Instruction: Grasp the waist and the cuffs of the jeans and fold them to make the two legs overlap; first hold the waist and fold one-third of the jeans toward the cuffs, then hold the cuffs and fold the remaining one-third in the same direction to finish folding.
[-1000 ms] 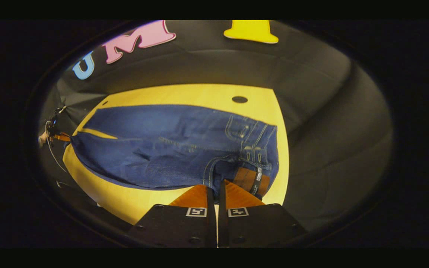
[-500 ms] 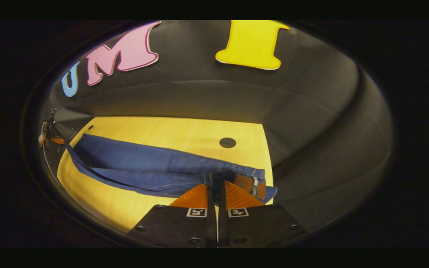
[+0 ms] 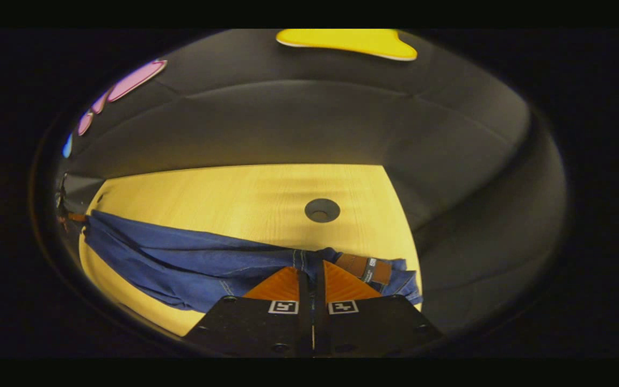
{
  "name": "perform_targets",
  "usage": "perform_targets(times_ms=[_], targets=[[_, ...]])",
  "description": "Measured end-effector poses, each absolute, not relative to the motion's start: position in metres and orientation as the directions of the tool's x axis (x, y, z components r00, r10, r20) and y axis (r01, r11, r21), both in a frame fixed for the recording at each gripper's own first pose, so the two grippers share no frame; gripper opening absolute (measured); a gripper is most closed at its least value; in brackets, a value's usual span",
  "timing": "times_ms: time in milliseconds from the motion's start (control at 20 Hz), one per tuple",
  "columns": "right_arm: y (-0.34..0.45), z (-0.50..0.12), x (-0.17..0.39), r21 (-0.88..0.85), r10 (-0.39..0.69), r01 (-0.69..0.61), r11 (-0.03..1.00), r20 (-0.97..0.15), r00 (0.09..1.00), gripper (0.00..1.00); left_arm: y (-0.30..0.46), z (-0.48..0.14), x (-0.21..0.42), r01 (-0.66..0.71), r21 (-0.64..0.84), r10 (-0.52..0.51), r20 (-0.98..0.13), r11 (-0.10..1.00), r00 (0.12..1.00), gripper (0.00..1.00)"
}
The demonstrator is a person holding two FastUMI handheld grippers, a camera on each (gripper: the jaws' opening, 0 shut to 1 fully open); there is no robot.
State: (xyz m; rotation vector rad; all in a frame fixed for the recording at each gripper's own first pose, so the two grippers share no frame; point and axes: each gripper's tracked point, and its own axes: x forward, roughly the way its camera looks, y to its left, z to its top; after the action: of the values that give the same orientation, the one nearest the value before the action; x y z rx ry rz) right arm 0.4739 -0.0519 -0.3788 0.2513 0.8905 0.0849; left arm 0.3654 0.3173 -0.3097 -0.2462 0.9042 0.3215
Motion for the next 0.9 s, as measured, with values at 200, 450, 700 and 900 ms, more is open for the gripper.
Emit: perform_targets(times_ms=[200, 450, 700, 900], targets=[[-0.042, -0.354, 0.505, 0.503, 0.265, 0.163, 0.849, -0.672, 0.692, 0.38, 0.344, -0.259, 0.363, -0.406, -0.055, 0.262, -0.683, 0.912, 0.682, 0.67], [-0.068, -0.304, 0.517, 0.677, 0.276, 0.253, 0.691, -0.571, 0.773, 0.98, 0.341, -0.177, 0.345, -0.335, -0.001, 0.282, -0.537, 0.942, 0.795, 0.95], [-0.127, -0.307, 0.453, 0.615, 0.211, 0.357, 0.703, -0.659, 0.722, 0.98, 0.269, -0.122, 0.301, -0.19, -0.066, 0.144, -0.433, 0.98, 0.89, 0.95], [-0.136, -0.366, 0.401, 0.565, 0.198, 0.531, 0.632, -0.78, 0.594, 0.98, 0.213, -0.113, 0.277, -0.104, -0.112, 0.053, -0.383, 0.988, 0.922, 0.94]])
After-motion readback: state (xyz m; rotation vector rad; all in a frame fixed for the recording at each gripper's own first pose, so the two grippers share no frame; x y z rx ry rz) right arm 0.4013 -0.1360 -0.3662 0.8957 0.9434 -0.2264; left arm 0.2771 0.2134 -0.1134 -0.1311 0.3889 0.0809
